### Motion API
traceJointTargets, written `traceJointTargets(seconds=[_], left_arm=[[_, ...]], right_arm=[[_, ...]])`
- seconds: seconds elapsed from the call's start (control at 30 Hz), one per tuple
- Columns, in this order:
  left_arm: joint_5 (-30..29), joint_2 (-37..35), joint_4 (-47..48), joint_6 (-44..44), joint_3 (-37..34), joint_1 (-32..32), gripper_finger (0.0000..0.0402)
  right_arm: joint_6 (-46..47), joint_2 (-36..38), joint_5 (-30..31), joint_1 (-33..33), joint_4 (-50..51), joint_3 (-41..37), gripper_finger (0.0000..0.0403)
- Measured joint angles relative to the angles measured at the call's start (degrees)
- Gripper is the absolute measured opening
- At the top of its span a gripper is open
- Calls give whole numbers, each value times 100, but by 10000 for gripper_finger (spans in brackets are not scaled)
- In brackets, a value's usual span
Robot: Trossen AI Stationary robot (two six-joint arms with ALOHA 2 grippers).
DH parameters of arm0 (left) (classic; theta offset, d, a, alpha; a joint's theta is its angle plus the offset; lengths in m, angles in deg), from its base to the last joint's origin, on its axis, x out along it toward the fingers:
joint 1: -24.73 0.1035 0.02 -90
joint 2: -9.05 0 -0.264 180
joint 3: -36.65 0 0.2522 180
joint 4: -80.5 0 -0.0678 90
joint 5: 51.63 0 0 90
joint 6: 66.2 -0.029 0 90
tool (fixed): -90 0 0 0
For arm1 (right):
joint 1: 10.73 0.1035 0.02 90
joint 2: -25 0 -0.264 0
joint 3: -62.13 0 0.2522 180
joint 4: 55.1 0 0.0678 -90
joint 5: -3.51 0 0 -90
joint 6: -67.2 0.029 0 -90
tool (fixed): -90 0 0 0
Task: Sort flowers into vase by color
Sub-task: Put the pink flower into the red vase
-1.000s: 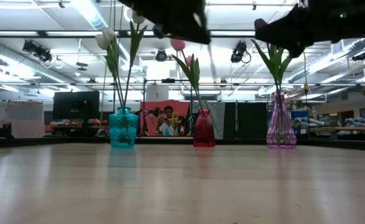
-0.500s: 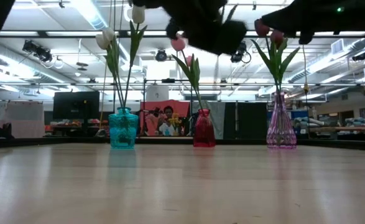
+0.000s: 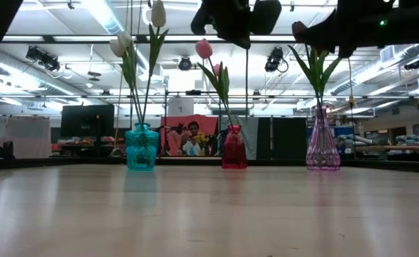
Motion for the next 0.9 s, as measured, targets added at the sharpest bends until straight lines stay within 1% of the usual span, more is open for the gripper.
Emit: traceJointTargets(seconds=[0.2,0.33,0.43,0.63,0.9], left_arm=[[13,3,130,100,236,14,4],[-99,3,635,570,310,12,3],[-176,9,703,765,324,22,3],[-572,59,738,792,331,72,3],[-321,66,852,1029,331,281,3]], right_arm=[[303,-249,-67,-90,170,-2,82],[433,-421,-62,-164,143,0,82],[459,-533,-91,-204,150,-2,82],[468,-586,-473,-264,148,0,82],[420,-634,-627,-373,110,-2,82]])
